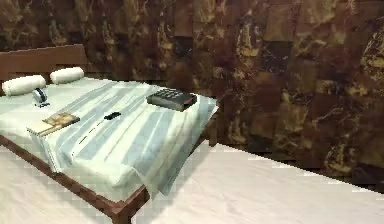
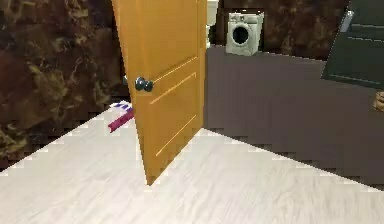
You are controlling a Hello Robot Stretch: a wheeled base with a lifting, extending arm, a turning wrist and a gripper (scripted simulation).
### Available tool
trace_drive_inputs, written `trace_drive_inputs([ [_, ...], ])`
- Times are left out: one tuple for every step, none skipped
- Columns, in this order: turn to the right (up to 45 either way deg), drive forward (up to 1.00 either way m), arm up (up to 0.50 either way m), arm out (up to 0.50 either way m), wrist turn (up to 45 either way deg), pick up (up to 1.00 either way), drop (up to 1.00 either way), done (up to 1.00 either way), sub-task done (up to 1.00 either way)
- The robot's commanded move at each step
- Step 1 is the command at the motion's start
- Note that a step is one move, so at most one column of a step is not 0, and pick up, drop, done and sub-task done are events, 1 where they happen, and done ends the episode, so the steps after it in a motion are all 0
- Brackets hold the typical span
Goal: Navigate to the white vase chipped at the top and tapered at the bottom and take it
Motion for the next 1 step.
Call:
trace_drive_inputs([
  [45.0,0.0,0.0,0.0,0.0,0.0,0.0,0.0,0.0],
])
